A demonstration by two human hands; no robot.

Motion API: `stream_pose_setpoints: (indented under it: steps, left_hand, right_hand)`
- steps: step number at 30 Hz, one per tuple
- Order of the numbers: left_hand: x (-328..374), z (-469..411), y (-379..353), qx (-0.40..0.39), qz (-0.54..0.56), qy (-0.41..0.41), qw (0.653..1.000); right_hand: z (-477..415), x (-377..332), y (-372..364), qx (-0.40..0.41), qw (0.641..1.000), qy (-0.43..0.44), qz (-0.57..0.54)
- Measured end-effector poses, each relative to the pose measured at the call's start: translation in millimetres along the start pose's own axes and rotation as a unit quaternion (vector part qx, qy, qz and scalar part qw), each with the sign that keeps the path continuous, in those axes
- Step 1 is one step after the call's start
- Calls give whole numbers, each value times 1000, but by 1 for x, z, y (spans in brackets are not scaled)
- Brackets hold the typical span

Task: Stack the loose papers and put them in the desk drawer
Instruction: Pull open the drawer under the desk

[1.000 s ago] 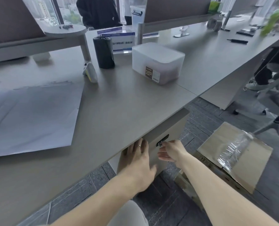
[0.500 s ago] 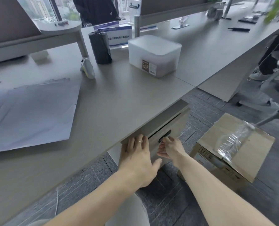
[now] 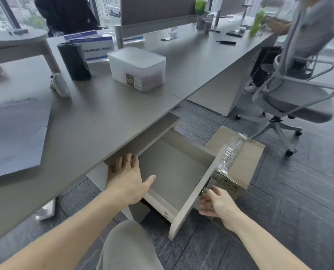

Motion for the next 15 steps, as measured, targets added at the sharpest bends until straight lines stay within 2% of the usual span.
stream_pose_setpoints:
  steps: [15]
  left_hand:
    - [2, 0, 0, 8, -16, -7, 1000]
  right_hand:
    - [11, 10, 23, 11, 1000, 1, -11]
Point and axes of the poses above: each hand's wrist, its own z-axis away from the middle knuckle, its own y-axis out of the back of the hand, x = y × z, the point moved 7 cm from there along -z, towards the middle knuckle, and after that the axes turned 14 degrees about x, right-handed, at the moved point
